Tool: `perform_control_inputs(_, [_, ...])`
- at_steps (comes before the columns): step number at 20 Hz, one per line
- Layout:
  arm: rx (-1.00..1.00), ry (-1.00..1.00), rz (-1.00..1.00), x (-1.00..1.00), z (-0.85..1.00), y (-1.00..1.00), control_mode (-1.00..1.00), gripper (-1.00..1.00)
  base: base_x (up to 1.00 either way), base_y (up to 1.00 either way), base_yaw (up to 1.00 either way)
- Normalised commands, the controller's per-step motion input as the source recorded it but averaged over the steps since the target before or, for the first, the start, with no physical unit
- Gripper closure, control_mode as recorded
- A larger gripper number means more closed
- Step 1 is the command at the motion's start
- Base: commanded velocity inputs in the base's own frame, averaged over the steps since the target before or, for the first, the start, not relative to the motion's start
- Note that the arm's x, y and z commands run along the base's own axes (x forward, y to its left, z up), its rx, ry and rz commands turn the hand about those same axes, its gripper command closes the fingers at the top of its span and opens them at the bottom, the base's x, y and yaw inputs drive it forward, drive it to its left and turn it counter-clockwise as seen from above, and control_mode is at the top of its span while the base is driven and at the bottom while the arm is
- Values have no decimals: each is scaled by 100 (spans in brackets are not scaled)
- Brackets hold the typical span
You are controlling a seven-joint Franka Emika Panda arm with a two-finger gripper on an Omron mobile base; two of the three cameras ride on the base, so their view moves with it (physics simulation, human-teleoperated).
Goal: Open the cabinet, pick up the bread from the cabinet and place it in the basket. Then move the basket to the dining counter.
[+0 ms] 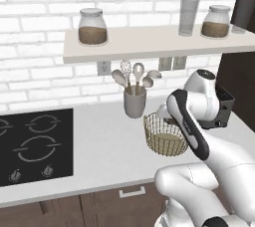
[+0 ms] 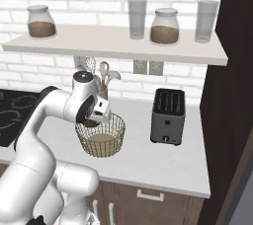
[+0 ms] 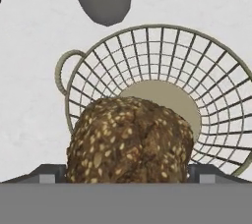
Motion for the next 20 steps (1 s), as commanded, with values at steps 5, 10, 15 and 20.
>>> perform_control_inputs(5, [-5,8,0,31,-34,-13,-100,100,0,0,0])
perform_control_inputs(10, [-5,11,0,31,-33,-16,-100,100,0,0,0])
perform_control_inputs(15, [-4,7,0,28,-33,-5,-100,100,0,0,0])
perform_control_inputs(20, [-2,3,0,21,-37,0,-100,100,0,0,0])
